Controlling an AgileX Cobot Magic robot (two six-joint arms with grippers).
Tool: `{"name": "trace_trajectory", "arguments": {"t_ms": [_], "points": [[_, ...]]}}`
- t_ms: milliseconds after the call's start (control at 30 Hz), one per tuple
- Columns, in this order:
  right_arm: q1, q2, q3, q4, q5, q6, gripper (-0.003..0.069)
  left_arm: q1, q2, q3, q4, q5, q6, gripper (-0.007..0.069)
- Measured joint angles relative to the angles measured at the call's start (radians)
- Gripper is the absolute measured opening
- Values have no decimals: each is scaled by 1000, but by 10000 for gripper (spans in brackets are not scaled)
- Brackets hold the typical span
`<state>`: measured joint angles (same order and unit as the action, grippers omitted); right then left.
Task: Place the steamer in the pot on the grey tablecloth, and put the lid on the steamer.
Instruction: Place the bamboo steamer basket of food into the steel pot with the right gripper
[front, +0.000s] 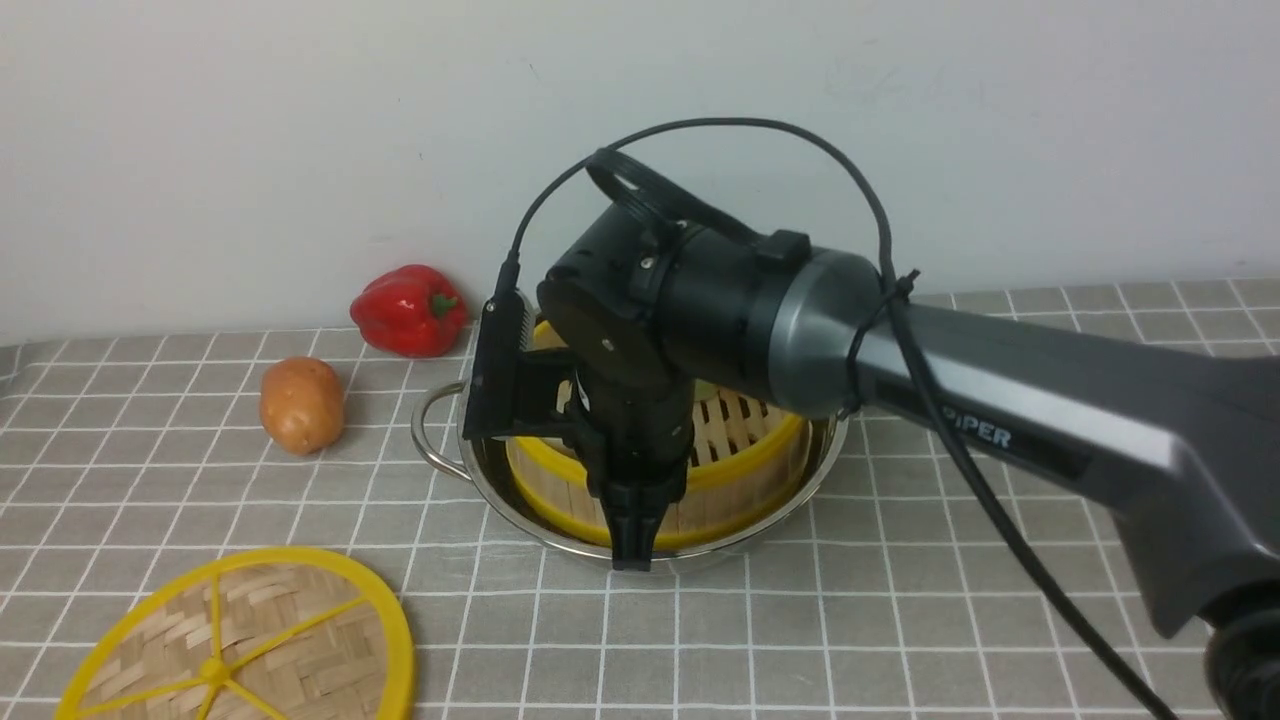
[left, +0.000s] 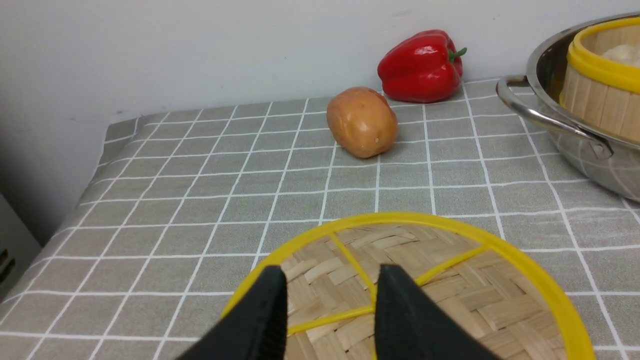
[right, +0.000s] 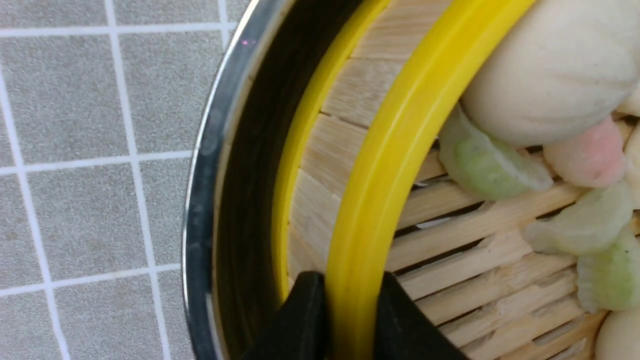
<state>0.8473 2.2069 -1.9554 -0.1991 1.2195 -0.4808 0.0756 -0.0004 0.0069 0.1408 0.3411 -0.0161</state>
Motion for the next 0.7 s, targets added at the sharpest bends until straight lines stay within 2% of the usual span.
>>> {"name": "trace_trajectory", "arguments": {"t_ms": [633, 700], "points": [[2, 44, -2, -9, 0, -1, 113, 0, 0, 0, 0, 0, 0, 243], [2, 44, -2, -9, 0, -1, 132, 0, 0, 0, 0, 0, 0, 243]]}}
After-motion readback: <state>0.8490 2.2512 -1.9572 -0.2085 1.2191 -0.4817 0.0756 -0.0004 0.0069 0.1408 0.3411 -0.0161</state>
